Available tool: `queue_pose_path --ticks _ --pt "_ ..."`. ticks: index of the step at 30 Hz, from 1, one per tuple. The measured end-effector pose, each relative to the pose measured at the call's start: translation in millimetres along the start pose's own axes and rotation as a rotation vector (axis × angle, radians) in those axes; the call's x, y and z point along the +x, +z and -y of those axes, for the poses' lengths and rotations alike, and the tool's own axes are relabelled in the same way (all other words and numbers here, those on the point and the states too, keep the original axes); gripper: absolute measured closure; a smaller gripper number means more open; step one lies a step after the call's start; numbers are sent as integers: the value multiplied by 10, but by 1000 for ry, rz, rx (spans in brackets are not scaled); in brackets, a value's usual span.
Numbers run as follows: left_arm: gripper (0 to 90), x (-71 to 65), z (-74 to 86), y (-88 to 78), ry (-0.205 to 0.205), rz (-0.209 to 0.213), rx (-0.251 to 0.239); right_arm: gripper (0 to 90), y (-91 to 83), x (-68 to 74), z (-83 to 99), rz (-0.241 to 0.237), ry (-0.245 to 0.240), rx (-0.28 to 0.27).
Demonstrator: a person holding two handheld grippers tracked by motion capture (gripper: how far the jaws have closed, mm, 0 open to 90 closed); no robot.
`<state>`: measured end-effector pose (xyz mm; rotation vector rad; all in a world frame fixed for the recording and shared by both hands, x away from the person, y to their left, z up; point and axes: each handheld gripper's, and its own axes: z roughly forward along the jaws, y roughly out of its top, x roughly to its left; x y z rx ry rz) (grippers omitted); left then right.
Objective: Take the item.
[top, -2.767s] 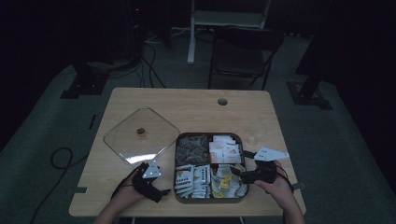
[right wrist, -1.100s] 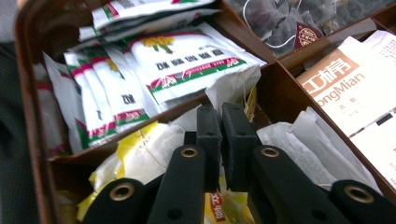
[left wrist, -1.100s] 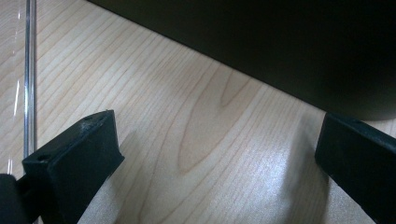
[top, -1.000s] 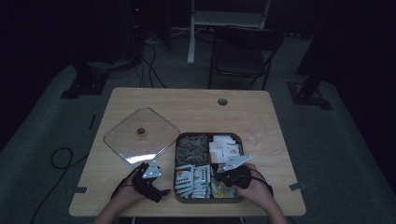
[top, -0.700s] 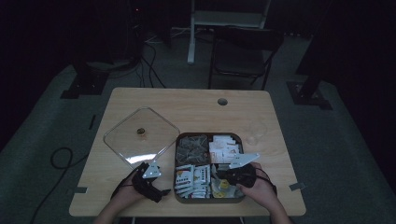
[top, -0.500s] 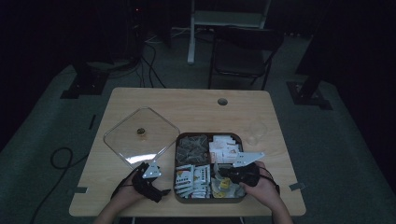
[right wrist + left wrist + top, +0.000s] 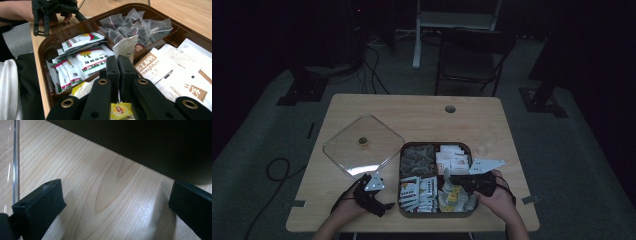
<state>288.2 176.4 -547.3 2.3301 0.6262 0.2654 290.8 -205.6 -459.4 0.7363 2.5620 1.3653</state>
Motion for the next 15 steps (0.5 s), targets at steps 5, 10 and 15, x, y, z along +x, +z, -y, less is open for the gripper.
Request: queue_pose_path --ticks 5,10,15 --pt "3 0 0 0 0 0 0 884 -27 -39 -27 7 11 -21" --pt "3 0 0 0 0 0 0 883 -59 -93 -57 26 10 -36" --pt "3 1 0 0 1 0 0 884 -96 -170 -87 57 15 -55"
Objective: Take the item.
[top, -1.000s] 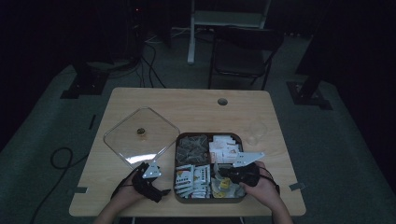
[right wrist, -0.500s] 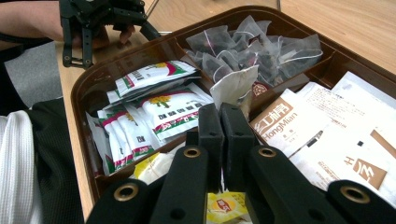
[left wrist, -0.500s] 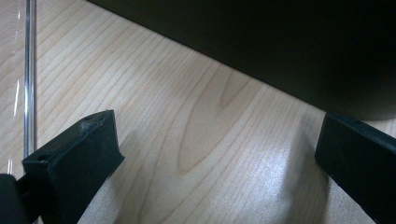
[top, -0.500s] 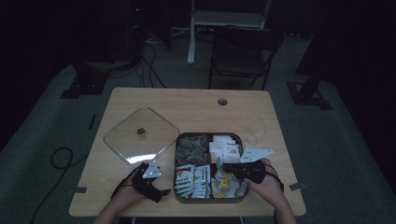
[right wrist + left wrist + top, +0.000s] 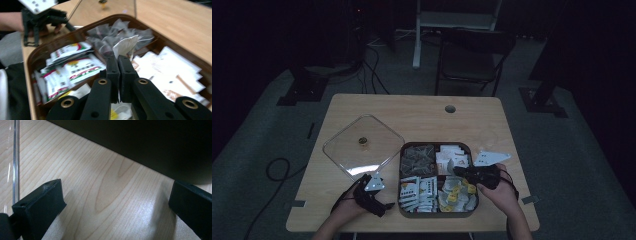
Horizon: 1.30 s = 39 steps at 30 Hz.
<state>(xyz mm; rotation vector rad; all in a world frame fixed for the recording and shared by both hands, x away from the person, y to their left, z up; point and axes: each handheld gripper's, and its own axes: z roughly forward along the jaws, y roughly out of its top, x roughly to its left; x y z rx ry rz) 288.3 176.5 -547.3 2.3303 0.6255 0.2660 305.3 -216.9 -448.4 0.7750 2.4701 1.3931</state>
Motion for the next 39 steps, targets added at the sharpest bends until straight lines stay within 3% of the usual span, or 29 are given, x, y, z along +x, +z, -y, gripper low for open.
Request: queue_pose_path --ticks 10,16,26,39 --pt "3 -1 0 1 -1 1 0 883 -134 -167 -91 59 15 -41" --pt "3 0 0 1 0 -1 -1 882 -209 -283 -151 131 27 -82" --pt "3 2 -1 -1 2 -1 2 883 -276 -523 -189 315 75 -140" --pt "3 2 -1 -1 2 -1 2 882 -381 -867 -114 423 155 -164"
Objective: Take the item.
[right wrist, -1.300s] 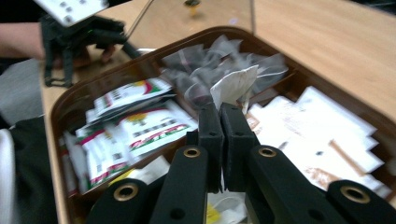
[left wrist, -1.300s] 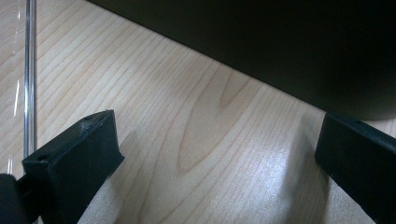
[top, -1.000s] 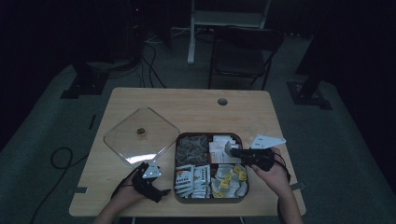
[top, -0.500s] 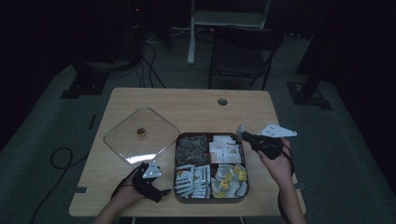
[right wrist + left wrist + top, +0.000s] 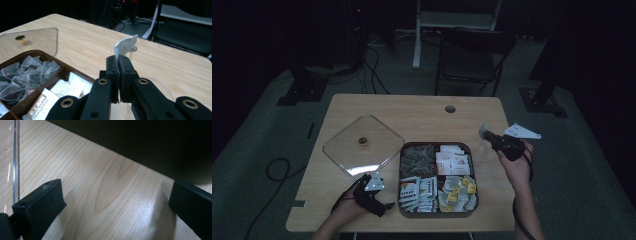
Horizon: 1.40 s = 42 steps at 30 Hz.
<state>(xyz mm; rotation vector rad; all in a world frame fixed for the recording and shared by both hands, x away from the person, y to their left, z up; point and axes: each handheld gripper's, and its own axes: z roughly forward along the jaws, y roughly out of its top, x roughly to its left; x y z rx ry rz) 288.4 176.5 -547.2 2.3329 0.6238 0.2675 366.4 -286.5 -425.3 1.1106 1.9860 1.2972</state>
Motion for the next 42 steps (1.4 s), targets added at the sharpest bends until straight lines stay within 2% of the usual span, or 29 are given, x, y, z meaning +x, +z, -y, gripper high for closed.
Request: queue_pose_path --ticks 7,21,27,30,34,37,42 --pt "3 0 0 0 0 0 0 882 24 -180 52 55 40 17" --pt "3 -1 0 0 -2 1 0 869 135 -335 219 84 91 71" --pt "4 -4 -1 1 -4 -1 1 796 145 -358 248 81 115 64" --pt "3 -4 -1 1 -5 -1 1 733 120 -349 245 99 113 56" --pt "3 -4 -1 1 -4 -1 1 633 74 -320 253 109 113 29" --pt "3 -3 -2 1 -4 -2 1 560 44 -310 274 101 127 -15" --pt "3 -4 -2 0 -5 -1 1 454 -2 -286 286 92 126 -54"
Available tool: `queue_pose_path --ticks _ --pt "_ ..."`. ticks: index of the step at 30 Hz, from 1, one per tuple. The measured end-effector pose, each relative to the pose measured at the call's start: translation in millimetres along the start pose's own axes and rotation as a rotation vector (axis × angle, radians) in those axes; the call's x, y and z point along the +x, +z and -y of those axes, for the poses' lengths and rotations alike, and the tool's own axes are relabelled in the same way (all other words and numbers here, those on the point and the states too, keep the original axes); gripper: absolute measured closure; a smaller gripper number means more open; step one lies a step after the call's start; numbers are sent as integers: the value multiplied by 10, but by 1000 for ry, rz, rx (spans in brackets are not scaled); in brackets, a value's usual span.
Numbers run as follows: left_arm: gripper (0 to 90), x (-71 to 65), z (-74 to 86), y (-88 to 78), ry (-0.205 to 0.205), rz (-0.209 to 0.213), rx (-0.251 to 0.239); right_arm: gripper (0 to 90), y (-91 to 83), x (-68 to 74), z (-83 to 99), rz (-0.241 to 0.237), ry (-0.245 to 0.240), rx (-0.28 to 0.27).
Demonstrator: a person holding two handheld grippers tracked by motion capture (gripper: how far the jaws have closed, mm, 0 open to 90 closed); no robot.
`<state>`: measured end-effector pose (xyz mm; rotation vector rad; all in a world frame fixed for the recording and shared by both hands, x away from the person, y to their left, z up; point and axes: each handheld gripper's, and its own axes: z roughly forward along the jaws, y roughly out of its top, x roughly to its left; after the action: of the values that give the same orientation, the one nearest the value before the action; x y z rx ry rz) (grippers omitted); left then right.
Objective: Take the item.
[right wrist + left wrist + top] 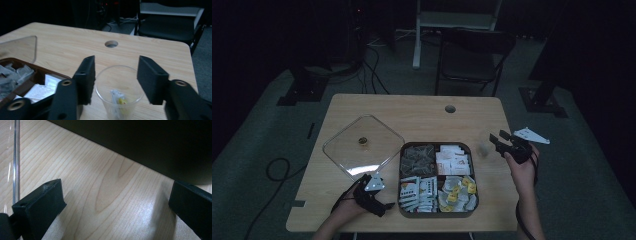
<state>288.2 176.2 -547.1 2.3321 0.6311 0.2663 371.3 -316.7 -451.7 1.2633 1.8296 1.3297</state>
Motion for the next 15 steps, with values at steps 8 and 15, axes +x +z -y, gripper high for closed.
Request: queue_pose_path --ticks 8,15 --pt "3 0 1 0 1 0 -1 335 -42 54 -5 -32 -14 -41" --pt "3 -1 1 1 -1 0 -2 266 -113 120 0 -74 -29 -77"
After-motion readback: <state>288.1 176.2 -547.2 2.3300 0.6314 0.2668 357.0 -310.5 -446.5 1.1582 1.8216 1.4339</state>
